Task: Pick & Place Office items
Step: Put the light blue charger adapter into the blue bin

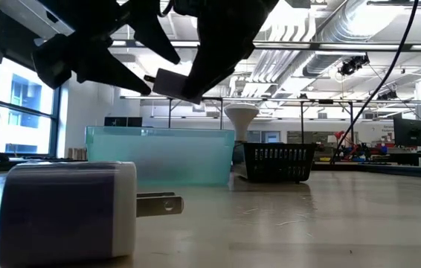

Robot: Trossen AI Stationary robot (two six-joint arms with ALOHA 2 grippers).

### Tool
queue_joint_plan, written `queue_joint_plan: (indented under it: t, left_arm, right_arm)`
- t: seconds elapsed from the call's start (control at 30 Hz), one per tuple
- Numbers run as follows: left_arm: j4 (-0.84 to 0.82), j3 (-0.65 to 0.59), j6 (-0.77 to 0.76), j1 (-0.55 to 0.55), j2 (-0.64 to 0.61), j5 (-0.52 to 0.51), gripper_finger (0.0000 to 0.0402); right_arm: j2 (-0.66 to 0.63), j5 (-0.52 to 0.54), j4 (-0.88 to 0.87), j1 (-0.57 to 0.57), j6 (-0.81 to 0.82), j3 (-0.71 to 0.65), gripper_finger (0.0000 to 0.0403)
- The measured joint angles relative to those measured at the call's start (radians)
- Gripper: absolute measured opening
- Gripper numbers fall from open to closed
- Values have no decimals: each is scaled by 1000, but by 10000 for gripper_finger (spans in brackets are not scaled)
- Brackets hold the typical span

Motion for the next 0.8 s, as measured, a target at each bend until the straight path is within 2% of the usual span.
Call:
queue_joint_plan:
  t: [0.5, 0.7, 0.8]
  left_arm:
    - [47, -1, -3, -34, 21, -2, 291]
    - [58, -1, 21, -40, 27, -24, 291]
    - [61, -1, -47, -46, 27, -24, 291]
  right_arm:
    - [-1, -143, 107, -17, -13, 0, 195]
    - [-1, -152, 126, -18, -12, 0, 195]
    - [-1, -157, 126, -24, -10, 0, 195]
